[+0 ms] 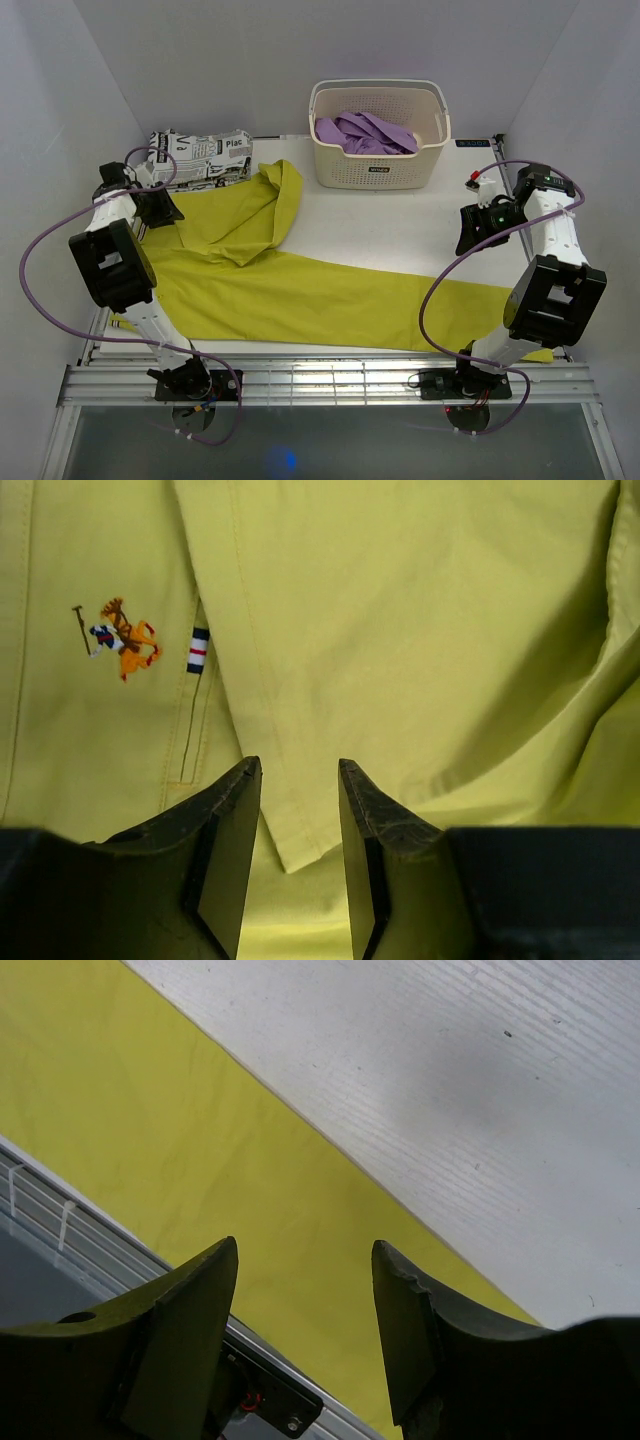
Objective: Fold and stack the trousers
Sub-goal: Flatten the trousers out
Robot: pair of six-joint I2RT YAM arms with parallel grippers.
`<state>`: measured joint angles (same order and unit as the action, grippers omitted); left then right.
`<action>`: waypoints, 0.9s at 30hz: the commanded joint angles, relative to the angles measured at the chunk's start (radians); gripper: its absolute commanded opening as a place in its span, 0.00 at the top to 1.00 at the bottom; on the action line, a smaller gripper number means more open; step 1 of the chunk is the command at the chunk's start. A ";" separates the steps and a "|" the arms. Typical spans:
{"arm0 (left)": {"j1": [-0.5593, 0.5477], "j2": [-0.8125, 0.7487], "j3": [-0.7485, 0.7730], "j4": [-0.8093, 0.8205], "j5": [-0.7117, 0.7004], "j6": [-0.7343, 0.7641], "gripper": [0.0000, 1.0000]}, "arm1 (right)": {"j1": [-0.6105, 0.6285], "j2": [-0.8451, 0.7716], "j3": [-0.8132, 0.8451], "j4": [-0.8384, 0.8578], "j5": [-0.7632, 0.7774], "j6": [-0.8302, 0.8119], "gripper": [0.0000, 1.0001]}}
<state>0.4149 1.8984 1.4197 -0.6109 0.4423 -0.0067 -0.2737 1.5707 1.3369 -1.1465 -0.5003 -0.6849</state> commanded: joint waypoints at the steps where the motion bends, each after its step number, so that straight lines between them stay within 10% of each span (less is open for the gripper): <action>1: 0.012 0.024 -0.008 0.075 0.027 -0.050 0.53 | -0.001 0.009 0.001 -0.007 -0.011 -0.007 0.38; 27: 0.015 0.149 -0.016 0.128 -0.023 -0.142 0.45 | -0.001 0.012 -0.007 -0.029 0.017 -0.002 0.38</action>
<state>0.4271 2.0426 1.4181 -0.4881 0.4541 -0.1501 -0.2737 1.5795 1.3308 -1.1538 -0.4770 -0.6846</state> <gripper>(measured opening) 0.528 0.621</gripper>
